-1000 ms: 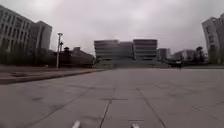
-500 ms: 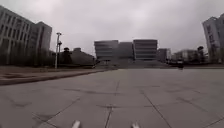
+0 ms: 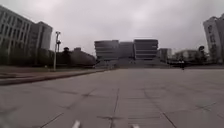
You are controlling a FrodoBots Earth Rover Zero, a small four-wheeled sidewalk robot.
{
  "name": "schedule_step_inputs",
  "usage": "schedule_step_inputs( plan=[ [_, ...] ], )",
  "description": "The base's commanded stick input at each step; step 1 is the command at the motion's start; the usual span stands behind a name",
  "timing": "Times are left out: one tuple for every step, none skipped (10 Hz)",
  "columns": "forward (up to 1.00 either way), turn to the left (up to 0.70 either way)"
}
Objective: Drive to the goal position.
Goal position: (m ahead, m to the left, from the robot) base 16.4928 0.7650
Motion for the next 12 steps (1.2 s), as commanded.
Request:
schedule_step_inputs(
  plan=[
    [0.7, 0.0],
    [0.7, 0.0],
    [0.7, 0.0],
    [0.7, 0.0],
    [0.7, 0.0],
    [0.7, 0.0],
    [0.7, 0.0],
    [0.7, 0.0],
    [0.7, 0.0],
    [0.7, 0.0],
    [0.7, -0.01],
    [0.7, -0.08]
  ],
)
